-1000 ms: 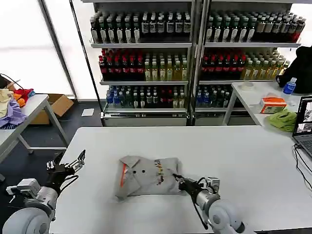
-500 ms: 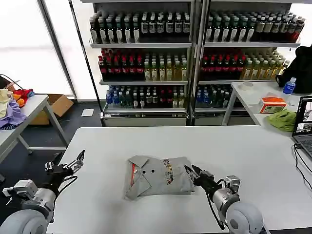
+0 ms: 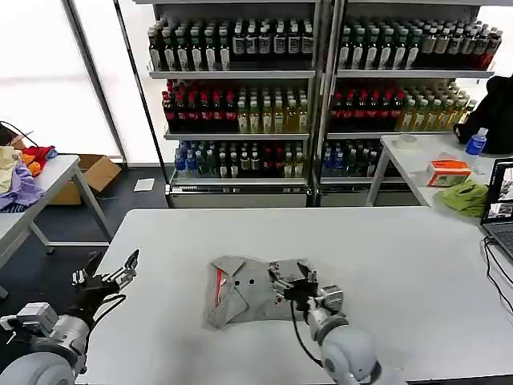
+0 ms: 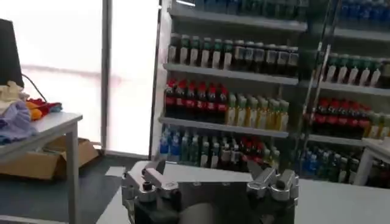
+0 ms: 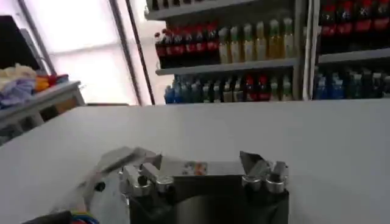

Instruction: Fold and organize the clothes.

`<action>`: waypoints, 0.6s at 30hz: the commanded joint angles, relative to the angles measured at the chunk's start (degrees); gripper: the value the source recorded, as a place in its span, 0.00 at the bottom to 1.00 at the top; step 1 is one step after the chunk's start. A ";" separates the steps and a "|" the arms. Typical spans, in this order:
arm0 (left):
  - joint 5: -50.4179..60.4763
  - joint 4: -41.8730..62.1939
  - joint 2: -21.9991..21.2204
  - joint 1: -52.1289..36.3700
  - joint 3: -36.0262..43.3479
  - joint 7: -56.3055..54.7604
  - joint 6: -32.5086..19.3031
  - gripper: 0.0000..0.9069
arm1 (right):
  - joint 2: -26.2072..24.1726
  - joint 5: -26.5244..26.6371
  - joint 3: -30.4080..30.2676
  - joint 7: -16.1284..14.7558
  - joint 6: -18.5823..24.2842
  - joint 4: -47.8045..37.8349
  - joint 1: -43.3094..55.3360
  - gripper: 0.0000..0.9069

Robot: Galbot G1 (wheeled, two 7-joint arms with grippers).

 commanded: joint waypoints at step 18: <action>-2.04 -2.62 -2.07 2.72 0.26 0.66 -0.29 1.00 | -4.61 -2.03 18.10 -9.09 14.51 12.75 -10.63 1.00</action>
